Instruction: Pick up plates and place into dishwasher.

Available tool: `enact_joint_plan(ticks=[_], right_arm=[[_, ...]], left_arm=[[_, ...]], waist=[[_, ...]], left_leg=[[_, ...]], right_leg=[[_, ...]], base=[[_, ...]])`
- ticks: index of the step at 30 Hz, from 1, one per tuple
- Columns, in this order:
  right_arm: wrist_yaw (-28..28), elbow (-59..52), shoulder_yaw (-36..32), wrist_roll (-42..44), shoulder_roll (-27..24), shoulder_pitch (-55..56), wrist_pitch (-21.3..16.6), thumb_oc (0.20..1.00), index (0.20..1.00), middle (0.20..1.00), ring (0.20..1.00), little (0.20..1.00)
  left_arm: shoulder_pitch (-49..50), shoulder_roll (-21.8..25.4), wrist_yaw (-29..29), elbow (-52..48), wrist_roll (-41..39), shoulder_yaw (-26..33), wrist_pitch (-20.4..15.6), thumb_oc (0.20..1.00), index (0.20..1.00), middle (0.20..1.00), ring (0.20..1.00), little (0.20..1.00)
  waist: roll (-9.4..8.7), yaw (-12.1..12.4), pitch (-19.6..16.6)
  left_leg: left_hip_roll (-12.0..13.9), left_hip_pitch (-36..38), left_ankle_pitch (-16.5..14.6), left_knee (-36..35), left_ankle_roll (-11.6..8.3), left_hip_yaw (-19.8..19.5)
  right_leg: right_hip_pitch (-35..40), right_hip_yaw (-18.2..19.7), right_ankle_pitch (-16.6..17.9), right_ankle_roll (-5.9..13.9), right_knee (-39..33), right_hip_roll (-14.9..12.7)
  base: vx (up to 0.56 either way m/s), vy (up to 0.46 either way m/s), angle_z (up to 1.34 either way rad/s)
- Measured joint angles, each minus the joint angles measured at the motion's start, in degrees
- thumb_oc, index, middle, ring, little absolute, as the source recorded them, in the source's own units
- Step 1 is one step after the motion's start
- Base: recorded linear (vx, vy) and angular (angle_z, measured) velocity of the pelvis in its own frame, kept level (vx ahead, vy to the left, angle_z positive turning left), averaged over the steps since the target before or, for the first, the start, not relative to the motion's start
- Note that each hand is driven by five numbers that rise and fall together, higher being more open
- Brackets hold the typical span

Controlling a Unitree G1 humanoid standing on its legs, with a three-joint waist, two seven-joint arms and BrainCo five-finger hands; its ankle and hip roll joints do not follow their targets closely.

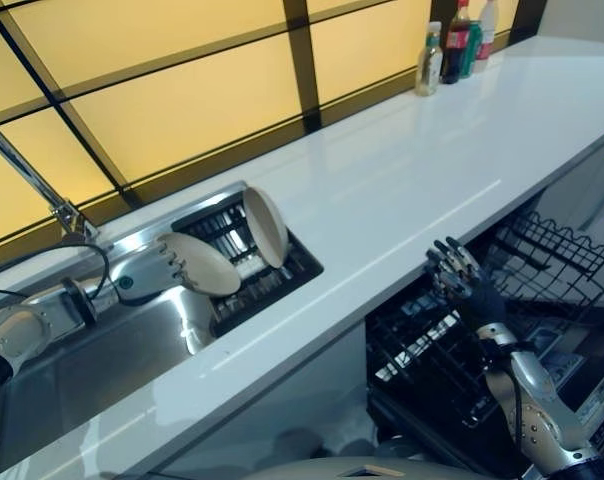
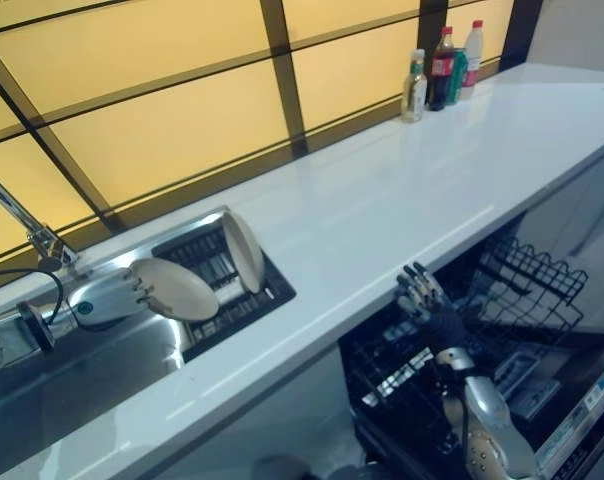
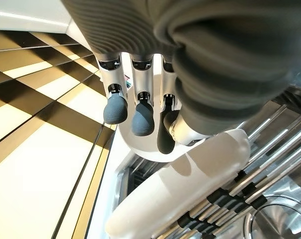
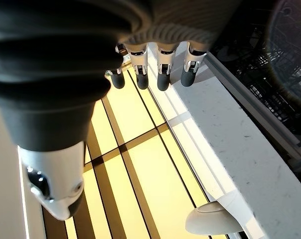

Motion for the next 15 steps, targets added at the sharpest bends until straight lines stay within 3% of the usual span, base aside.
enact_joint_plan(ticks=[15], right_arm=[[-0.84, -0.12, -0.77, 0.03, 0.00, -0.06, -0.07, 1.000, 1.000, 1.000, 1.000, 1.000]], left_arm=[[0.45, 0.00, -1.10, -0.18, -0.03, 0.48, 0.00, 0.200, 0.200, 0.200, 0.200, 0.200]], waist=[[-0.11, 0.29, 0.36]], left_leg=[[0.02, 0.04, 0.00, 0.01, 0.00, -0.01]], right_leg=[[0.05, -0.02, 0.00, 0.00, -0.01, 0.00]], base=[[0.00, 0.000, 0.00]])
